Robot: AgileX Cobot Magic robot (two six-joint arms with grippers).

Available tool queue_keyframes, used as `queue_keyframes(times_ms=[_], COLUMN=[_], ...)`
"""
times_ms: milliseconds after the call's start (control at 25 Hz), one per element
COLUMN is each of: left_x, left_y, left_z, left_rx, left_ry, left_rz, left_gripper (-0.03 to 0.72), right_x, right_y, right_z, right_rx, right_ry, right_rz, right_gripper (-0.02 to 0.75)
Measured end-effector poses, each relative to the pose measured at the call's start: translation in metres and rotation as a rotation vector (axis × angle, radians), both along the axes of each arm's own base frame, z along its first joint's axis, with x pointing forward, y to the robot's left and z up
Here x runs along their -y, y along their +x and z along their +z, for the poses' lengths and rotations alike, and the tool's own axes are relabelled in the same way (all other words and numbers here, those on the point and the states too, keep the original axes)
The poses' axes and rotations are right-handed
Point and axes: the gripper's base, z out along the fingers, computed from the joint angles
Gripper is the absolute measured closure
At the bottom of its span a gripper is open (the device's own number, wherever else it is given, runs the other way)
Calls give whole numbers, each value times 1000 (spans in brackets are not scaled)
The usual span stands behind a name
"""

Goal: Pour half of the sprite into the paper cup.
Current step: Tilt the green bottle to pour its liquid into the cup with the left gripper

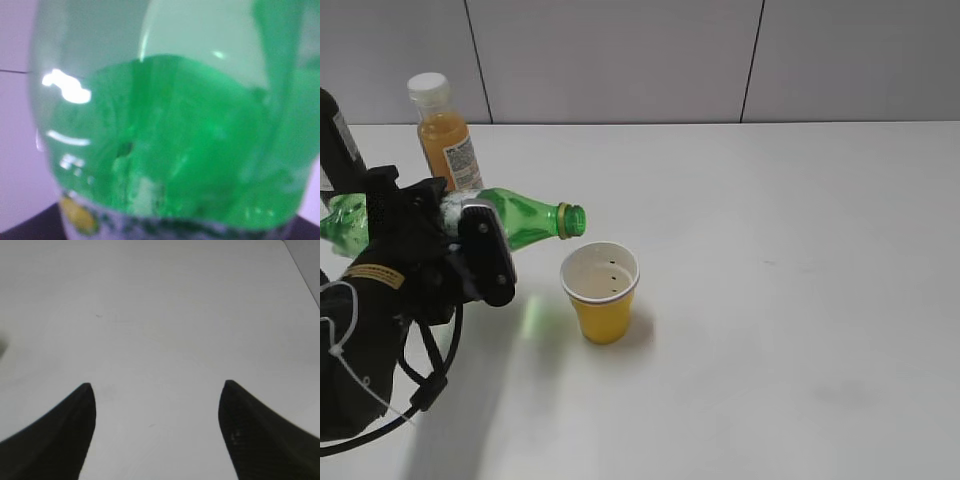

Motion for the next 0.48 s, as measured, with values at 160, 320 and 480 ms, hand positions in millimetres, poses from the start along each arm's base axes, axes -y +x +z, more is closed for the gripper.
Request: queue_keyframes(times_ms=[160, 320, 480], left_x=[0, 0, 0], left_y=[1, 1, 1], left_z=[1, 1, 1], left_rx=[-3, -7, -10], left_ry=[43, 76, 103], left_rz=[-7, -14, -18], left_gripper=[235, 235, 235], right_x=[0, 0, 0], right_y=[0, 0, 0], right_z=[0, 0, 0], right_rx=[0, 0, 0], right_ry=[0, 0, 0], right_rz=[0, 0, 0], right_gripper=[164, 164, 164])
